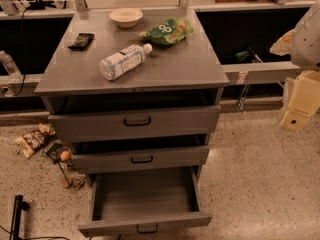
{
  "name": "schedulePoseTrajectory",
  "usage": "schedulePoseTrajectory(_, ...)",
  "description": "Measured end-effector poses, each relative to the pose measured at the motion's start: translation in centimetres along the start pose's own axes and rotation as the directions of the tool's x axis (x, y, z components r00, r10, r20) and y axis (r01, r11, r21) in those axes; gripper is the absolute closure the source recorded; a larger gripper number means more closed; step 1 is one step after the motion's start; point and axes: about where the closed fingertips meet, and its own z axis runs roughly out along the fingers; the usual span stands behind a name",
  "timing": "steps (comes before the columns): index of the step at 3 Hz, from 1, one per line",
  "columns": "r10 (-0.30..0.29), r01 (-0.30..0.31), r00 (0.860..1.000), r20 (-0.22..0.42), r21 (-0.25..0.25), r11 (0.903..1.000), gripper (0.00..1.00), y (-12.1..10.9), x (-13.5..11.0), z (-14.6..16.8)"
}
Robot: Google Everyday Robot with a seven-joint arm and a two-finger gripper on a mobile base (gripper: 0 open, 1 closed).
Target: Place blue plastic bottle into bottom drawer
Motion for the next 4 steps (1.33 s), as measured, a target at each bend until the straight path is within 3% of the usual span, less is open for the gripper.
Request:
schedulePoseTrajectory(1, 0.0, 0.0, 1.0, 0.0, 0.0, 1.0, 0.0, 0.0, 0.0, 0.0)
schedulePoseTrajectory(2, -0.053, 0.053, 0.999, 0.013, -0.006, 0.9986, 0.0, -1.0, -1.1, 0.4)
schedulePoseTrajectory(3, -0.177, 0.178, 0.984, 0.034, -0.022, 0.9837, 0.0, -3.7, -3.9, 1.8)
schedulePoseTrajectory(4, -0.334, 0.336, 0.938, 0.089, -0.015, 0.9416, 0.0, -6.7, -8.3, 3.3)
